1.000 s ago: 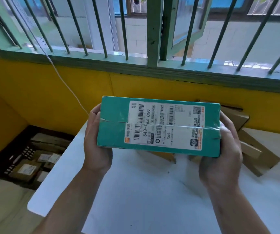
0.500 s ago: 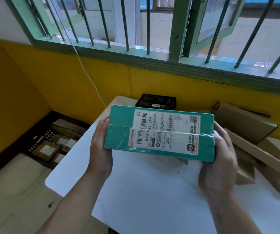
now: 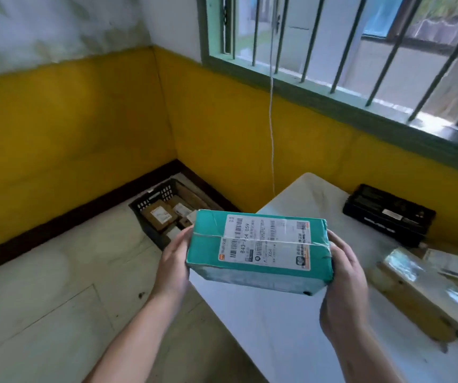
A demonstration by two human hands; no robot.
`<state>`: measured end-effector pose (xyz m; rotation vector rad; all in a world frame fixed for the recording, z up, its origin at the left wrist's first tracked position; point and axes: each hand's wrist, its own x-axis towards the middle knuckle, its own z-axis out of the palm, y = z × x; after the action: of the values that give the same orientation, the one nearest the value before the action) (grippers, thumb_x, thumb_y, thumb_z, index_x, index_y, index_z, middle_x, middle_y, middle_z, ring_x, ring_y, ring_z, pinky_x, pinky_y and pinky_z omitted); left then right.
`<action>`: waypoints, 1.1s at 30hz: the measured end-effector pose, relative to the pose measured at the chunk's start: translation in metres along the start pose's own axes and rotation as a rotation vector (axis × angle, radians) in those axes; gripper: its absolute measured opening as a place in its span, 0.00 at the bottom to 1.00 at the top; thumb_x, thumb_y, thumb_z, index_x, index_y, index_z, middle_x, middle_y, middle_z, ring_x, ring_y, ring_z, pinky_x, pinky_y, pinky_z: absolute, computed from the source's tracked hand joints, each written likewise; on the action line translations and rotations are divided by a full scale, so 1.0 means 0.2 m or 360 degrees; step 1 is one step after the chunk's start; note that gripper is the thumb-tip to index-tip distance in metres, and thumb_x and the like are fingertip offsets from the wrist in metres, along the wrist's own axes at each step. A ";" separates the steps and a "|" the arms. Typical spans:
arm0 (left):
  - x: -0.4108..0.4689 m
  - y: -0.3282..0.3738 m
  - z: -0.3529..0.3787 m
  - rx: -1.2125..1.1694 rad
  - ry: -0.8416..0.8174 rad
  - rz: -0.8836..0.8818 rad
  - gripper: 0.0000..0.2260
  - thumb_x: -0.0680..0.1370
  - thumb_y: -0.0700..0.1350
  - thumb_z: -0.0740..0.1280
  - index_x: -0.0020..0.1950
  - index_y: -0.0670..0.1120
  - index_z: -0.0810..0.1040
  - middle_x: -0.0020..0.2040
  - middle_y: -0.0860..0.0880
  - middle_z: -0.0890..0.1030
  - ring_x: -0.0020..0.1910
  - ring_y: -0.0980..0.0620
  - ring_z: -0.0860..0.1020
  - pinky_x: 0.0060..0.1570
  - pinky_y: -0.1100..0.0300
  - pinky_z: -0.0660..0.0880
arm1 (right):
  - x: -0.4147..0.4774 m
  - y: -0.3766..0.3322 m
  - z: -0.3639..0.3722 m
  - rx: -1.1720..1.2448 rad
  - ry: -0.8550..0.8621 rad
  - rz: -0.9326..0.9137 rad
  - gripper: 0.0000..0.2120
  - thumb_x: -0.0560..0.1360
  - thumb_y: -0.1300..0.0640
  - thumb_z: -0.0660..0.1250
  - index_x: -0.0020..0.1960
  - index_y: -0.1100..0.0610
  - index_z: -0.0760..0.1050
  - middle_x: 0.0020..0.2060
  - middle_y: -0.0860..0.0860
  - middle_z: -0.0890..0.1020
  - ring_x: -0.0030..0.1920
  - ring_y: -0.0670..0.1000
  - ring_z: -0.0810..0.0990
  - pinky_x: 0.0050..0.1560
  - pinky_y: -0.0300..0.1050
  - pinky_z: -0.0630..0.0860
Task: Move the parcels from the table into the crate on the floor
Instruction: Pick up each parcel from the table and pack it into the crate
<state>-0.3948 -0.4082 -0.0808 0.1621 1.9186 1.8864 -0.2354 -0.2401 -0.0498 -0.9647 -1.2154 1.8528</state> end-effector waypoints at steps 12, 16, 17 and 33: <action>0.64 0.06 -1.04 0.0227 0.0179 -0.0268 0.25 0.76 0.71 0.52 0.58 0.61 0.80 0.50 0.56 0.85 0.53 0.57 0.81 0.57 0.55 0.74 | 0.11 0.53 1.17 -0.0388 -0.0210 0.0239 0.07 0.80 0.57 0.62 0.53 0.49 0.79 0.43 0.53 0.83 0.44 0.50 0.86 0.35 0.44 0.80; 0.95 0.07 -1.10 0.0338 0.0042 -0.0274 0.27 0.71 0.73 0.54 0.62 0.64 0.77 0.49 0.59 0.84 0.54 0.57 0.80 0.54 0.59 0.72 | 0.32 0.69 1.38 -0.0495 -0.0208 0.0207 0.05 0.81 0.52 0.62 0.54 0.47 0.77 0.45 0.53 0.83 0.45 0.46 0.85 0.37 0.41 0.82; 1.04 0.08 -1.11 0.0367 0.0030 -0.0278 0.23 0.72 0.72 0.57 0.61 0.64 0.76 0.48 0.60 0.84 0.54 0.57 0.80 0.54 0.59 0.72 | 0.38 0.73 1.44 -0.0502 -0.0190 0.0206 0.06 0.81 0.51 0.62 0.55 0.46 0.77 0.46 0.52 0.83 0.45 0.44 0.85 0.37 0.41 0.82; 2.69 0.06 -1.28 0.0865 -0.0143 -0.0609 0.23 0.79 0.58 0.65 0.73 0.58 0.68 0.55 0.58 0.81 0.53 0.62 0.76 0.43 0.66 0.71 | 1.40 1.31 2.35 -0.0537 0.0172 0.0672 0.10 0.82 0.48 0.59 0.60 0.44 0.76 0.44 0.46 0.85 0.43 0.41 0.85 0.34 0.35 0.77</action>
<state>-0.9777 -0.4363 -0.1997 0.0362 2.1703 1.0748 -0.8163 -0.2720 -0.2202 -1.5886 -1.3618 1.9067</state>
